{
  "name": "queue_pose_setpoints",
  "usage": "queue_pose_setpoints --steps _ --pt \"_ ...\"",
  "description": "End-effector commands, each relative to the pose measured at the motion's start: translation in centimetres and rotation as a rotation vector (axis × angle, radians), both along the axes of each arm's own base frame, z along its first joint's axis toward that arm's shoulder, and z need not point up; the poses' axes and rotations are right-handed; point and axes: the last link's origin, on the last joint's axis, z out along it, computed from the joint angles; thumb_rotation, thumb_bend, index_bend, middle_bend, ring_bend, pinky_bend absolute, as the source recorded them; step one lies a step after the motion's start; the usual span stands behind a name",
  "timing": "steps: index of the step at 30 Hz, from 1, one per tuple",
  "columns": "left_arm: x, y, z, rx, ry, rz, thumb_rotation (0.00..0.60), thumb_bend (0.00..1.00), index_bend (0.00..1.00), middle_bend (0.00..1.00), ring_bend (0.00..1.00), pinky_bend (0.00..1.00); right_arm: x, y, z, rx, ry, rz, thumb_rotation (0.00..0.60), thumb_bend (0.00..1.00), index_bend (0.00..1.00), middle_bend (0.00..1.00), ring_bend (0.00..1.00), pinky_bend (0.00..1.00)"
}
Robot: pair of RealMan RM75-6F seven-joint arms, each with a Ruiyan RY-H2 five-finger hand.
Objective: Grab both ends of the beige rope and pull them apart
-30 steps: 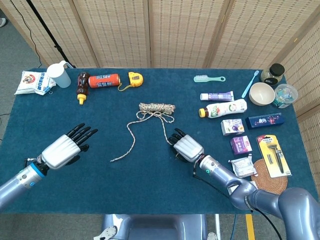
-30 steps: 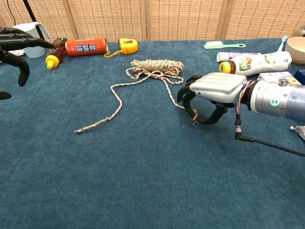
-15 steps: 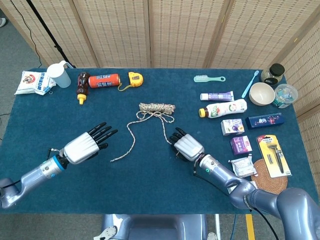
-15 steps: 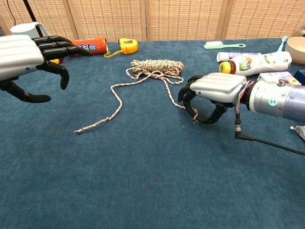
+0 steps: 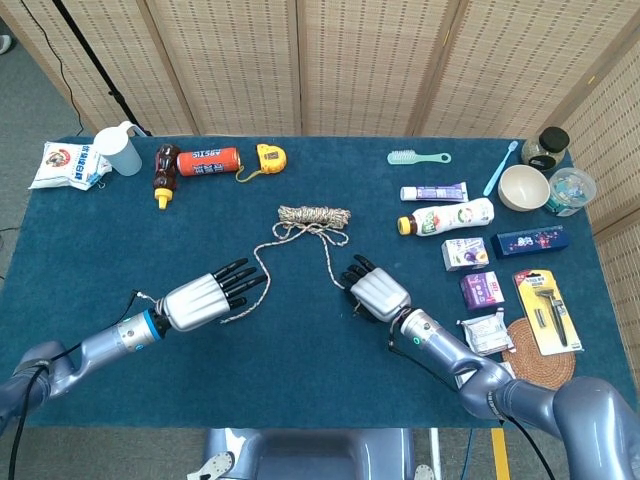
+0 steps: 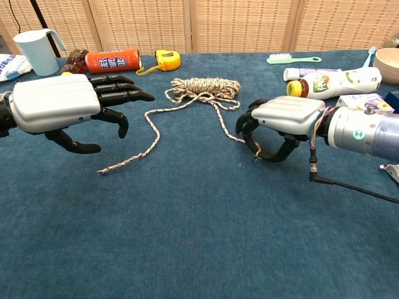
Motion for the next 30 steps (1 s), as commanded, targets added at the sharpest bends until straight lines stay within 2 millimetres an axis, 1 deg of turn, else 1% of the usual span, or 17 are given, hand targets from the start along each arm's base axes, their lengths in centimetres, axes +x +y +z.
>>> queue_pose_setpoints --steps 1,14,24,27,30 --pt "0.3 0.2 -1.1 -0.015 0.010 -0.009 0.600 0.25 0.41 0.00 0.00 0.00 -0.1 0.0 0.0 0.000 0.000 -0.003 0.600 0.47 0.54 0.22 0.16 0.00" --pt "1.0 1.2 -3.5 -0.023 0.067 -0.035 0.600 0.25 0.37 0.00 0.00 0.00 -0.6 -0.3 0.0 -0.003 0.002 -0.023 0.600 0.47 0.54 0.22 0.16 0.00" --pt "1.1 1.4 -4.2 -0.027 0.075 -0.036 0.600 0.25 0.37 0.00 0.00 0.00 -0.8 -0.5 0.0 -0.004 0.001 -0.030 0.600 0.47 0.54 0.22 0.16 0.00" --pt "1.0 1.4 -4.4 -0.030 0.073 -0.031 0.600 0.25 0.38 0.00 0.00 0.00 -0.9 -0.5 -0.1 -0.003 -0.001 -0.035 0.600 0.47 0.54 0.22 0.16 0.00" --pt "1.0 1.2 -4.7 -0.037 0.072 -0.025 0.600 0.25 0.42 0.00 0.00 0.00 -1.1 -0.4 -0.1 -0.002 0.000 -0.038 0.600 0.47 0.54 0.22 0.17 0.00"
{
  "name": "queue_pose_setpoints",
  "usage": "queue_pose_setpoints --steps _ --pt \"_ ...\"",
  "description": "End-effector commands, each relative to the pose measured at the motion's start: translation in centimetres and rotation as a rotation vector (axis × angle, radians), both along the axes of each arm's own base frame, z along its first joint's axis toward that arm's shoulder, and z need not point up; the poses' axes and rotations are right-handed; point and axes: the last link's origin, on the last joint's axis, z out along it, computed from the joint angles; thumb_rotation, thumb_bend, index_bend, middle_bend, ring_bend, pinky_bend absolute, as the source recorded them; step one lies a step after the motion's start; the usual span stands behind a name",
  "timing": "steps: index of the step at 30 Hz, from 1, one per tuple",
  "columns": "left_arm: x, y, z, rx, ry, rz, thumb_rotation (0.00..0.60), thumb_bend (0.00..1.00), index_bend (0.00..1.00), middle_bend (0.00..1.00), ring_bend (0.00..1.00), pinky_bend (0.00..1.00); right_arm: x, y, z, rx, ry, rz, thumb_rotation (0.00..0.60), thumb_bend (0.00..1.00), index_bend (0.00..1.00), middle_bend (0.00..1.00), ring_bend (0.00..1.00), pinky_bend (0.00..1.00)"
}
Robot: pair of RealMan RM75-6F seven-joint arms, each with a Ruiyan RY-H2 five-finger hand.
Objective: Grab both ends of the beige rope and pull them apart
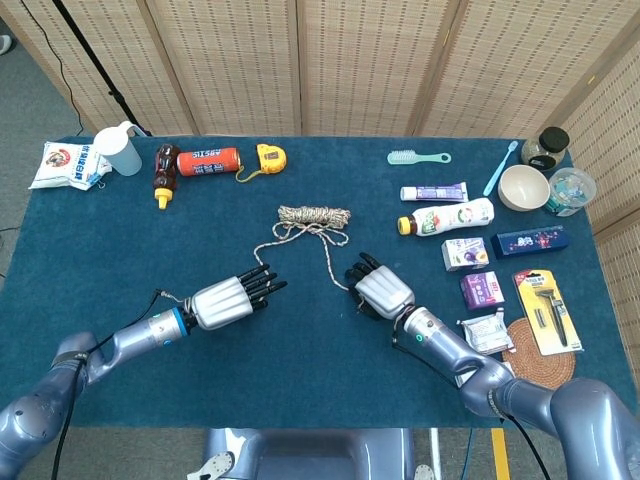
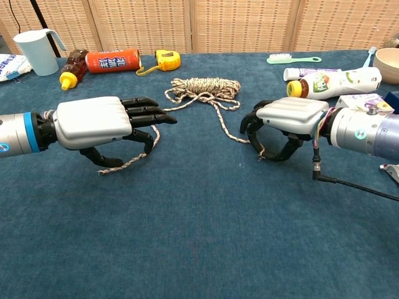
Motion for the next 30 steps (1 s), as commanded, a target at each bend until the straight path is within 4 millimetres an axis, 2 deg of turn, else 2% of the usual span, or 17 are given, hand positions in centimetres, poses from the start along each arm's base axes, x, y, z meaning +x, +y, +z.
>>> queue_pose_setpoints --steps 1,10,14,16,24,30 --pt "0.01 -0.07 -0.19 -0.005 -0.002 0.006 0.600 0.25 0.44 0.00 0.00 0.00 -0.10 0.05 -0.02 0.001 -0.001 -0.002 0.600 0.47 0.54 0.22 0.17 0.00" --pt "-0.06 0.03 -0.28 -0.006 -0.003 0.024 0.600 0.26 0.54 0.00 0.00 0.00 -0.17 0.05 0.04 -0.001 -0.003 -0.004 0.600 0.47 0.55 0.22 0.17 0.00" --pt "-0.12 0.09 -0.38 -0.006 0.005 0.029 0.600 0.27 0.56 0.00 0.00 0.00 -0.23 0.05 0.09 -0.003 -0.004 -0.008 0.600 0.47 0.55 0.22 0.17 0.00" --pt "-0.09 0.12 -0.41 -0.005 0.004 0.030 0.600 0.27 0.54 0.00 0.00 0.00 -0.29 0.03 0.11 -0.003 -0.003 -0.009 0.600 0.47 0.55 0.22 0.17 0.00" --pt "0.44 0.30 -0.28 -0.012 -0.013 0.024 0.600 0.27 0.37 0.00 0.00 0.00 -0.51 -0.05 0.22 -0.005 -0.001 -0.017 0.600 0.47 0.55 0.22 0.17 0.00" --pt "0.42 0.33 -0.56 -0.016 0.013 0.020 0.600 0.27 0.36 0.00 0.00 0.00 -0.54 -0.12 0.31 -0.009 -0.005 -0.019 0.600 0.47 0.55 0.22 0.17 0.00"
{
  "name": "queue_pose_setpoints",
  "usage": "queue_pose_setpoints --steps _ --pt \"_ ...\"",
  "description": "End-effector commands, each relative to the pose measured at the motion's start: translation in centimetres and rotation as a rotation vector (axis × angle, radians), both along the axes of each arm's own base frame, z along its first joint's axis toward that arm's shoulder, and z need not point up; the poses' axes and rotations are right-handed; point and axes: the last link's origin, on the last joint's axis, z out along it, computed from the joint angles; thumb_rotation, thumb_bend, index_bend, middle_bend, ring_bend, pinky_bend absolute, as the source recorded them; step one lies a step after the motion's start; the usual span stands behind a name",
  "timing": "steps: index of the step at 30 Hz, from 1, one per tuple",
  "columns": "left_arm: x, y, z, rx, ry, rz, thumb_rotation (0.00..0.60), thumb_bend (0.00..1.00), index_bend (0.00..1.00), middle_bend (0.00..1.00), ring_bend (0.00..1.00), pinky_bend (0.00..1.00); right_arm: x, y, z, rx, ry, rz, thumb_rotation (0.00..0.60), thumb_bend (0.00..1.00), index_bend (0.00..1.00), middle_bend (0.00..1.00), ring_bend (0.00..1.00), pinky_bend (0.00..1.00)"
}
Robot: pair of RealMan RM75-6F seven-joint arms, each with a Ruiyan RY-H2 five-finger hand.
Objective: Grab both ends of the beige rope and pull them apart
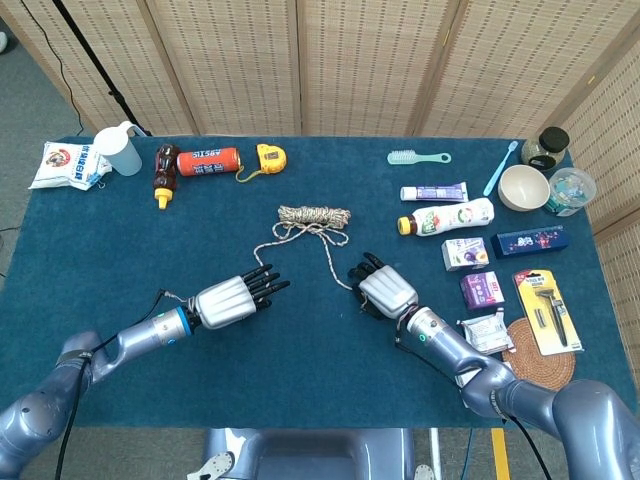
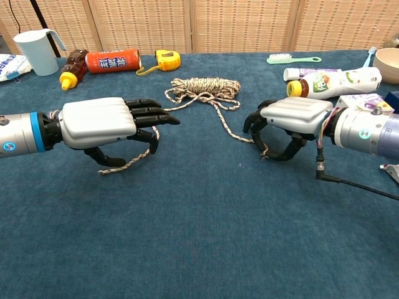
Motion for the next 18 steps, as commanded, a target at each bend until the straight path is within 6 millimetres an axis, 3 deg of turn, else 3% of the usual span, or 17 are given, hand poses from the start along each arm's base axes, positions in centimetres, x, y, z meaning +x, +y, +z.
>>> queue_pose_setpoints --steps 1,6,13,18 --pt "0.01 0.02 -0.18 0.000 0.013 -0.003 0.600 0.27 0.36 0.00 0.00 0.00 -0.06 0.01 0.00 0.000 0.000 -0.002 0.600 0.47 0.55 0.22 0.17 0.00" --pt "0.09 0.11 -0.35 0.004 0.016 0.002 0.600 0.29 0.36 0.00 0.00 0.00 -0.25 0.01 -0.04 0.000 0.004 -0.007 0.600 0.47 0.55 0.22 0.17 0.00" --pt "0.55 0.24 -0.80 -0.003 0.009 0.011 0.600 0.41 0.42 0.00 0.00 0.00 -0.48 -0.13 0.13 -0.008 0.004 -0.015 0.600 0.47 0.55 0.22 0.18 0.00" --pt "0.40 0.24 -0.99 -0.006 0.020 0.019 0.600 0.43 0.44 0.00 0.00 0.00 -0.63 -0.16 0.20 -0.010 0.000 -0.022 0.600 0.47 0.55 0.22 0.18 0.00"
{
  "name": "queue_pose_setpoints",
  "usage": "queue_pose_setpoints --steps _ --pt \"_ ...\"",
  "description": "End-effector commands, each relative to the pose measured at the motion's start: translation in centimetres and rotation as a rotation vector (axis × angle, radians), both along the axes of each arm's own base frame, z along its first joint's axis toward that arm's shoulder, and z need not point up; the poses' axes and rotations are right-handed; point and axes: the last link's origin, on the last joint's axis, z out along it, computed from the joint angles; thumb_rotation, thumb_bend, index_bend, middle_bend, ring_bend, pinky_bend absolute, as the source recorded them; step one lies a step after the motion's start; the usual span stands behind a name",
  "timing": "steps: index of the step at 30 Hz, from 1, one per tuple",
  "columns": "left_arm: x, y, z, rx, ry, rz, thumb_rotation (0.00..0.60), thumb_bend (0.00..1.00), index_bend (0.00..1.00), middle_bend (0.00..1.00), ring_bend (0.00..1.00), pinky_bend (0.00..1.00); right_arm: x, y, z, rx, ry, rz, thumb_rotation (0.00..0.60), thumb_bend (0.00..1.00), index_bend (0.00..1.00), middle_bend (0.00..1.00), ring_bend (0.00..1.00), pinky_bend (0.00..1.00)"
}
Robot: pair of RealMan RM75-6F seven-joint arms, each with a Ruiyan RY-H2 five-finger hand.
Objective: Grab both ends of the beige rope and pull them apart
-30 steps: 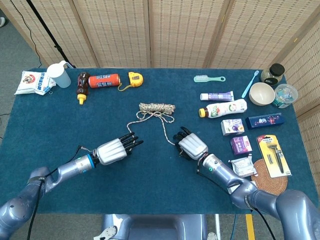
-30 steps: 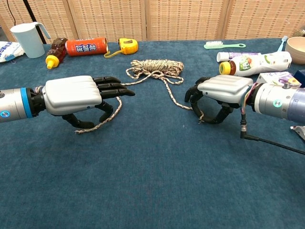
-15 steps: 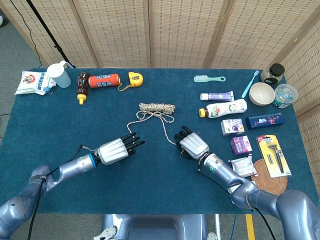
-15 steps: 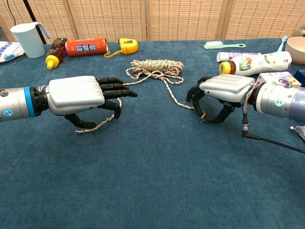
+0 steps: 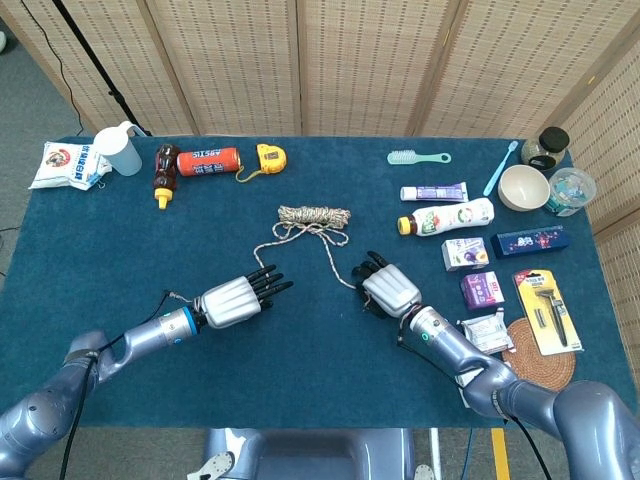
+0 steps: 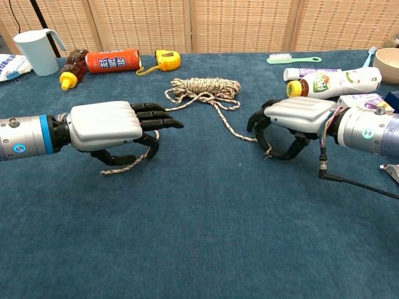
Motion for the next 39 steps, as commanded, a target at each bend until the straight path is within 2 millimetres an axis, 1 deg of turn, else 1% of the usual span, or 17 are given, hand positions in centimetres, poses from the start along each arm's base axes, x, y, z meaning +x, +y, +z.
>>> queue_pose_setpoints --steps 1,7,10,23,32,39 --pt "-0.06 -0.01 -0.07 -0.001 0.004 0.003 0.600 0.43 0.45 0.00 0.00 0.00 -0.06 0.01 0.01 0.000 -0.002 -0.003 0.600 0.47 0.55 0.22 0.18 0.00" --pt "-0.21 -0.02 -0.02 -0.002 0.007 0.010 0.600 0.43 0.41 0.00 0.00 0.00 -0.24 0.06 0.01 0.002 -0.003 -0.007 0.600 0.47 0.55 0.22 0.18 0.00" --pt "-0.18 -0.04 -0.12 -0.002 0.007 0.013 0.600 0.43 0.41 0.00 0.00 0.00 -0.27 0.09 -0.02 0.003 -0.006 -0.009 0.600 0.47 0.55 0.22 0.18 0.00" --pt "0.16 -0.26 -0.83 -0.008 -0.001 0.024 0.600 0.43 0.56 0.00 0.00 0.00 -0.66 0.09 0.12 -0.002 -0.008 -0.015 0.600 0.47 0.56 0.22 0.18 0.00" --pt "0.14 -0.29 -0.95 -0.004 -0.012 0.039 0.600 0.43 0.62 0.00 0.00 0.00 -0.75 0.15 0.06 -0.001 -0.004 -0.017 0.600 0.47 0.56 0.23 0.18 0.00" --pt "0.11 -0.21 -0.65 0.002 -0.034 0.052 0.600 0.43 0.67 0.00 0.00 0.00 -0.68 0.17 0.17 -0.005 -0.010 -0.015 0.600 0.47 0.57 0.23 0.19 0.00"
